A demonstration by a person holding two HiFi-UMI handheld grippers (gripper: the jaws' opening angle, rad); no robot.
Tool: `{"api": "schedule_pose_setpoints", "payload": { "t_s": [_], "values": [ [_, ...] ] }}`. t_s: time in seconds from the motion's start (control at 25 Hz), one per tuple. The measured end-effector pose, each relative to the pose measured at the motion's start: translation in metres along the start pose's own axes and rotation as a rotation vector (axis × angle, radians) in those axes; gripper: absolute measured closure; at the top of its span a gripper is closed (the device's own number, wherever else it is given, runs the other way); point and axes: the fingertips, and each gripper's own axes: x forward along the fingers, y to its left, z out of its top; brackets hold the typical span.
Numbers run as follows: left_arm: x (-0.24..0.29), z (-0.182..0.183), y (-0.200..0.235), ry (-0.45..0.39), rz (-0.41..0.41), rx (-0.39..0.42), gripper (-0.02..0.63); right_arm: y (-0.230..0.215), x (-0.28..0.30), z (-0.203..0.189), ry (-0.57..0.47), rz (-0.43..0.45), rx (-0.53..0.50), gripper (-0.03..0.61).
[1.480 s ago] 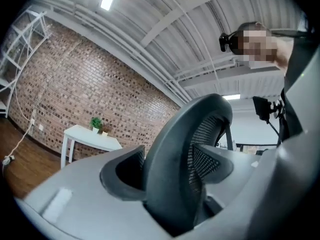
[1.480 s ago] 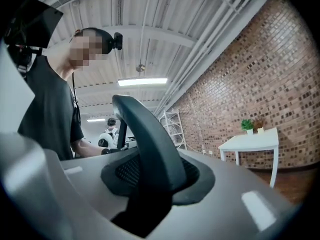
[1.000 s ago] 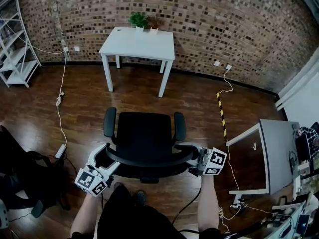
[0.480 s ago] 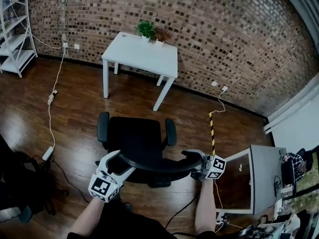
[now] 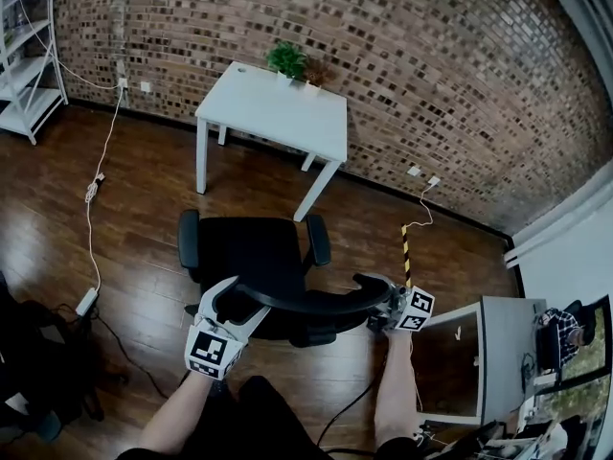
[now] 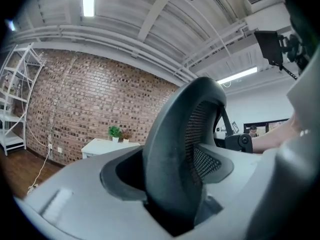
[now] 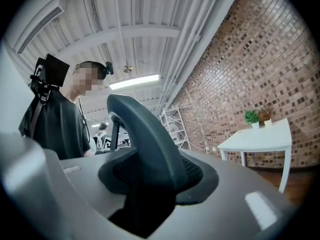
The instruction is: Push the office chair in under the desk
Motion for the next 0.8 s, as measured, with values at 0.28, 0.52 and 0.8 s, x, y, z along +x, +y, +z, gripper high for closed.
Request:
{"api": "schedule_pose_setpoints", "payload": {
  "t_s": [0.28,0.52,0.8],
  "values": [
    [0.083,-0.013,0.056,-0.007,-0.068,-0.024,0.187,-0.061,0.020,0.027,-0.053,-0.055,-0.019,0.402],
    [0.122,-0.013,0.121,0.027,-0.190,-0.064,0.190,-0.088,0.069,0.049,-0.083,-0.175,-0.036,0.405],
    [0.181,-0.025,0.178,0.081,-0.242,-0.102,0.189,-0.149,0.097,0.056,-0.097,-0.243,-0.009,0.405]
  ]
}}
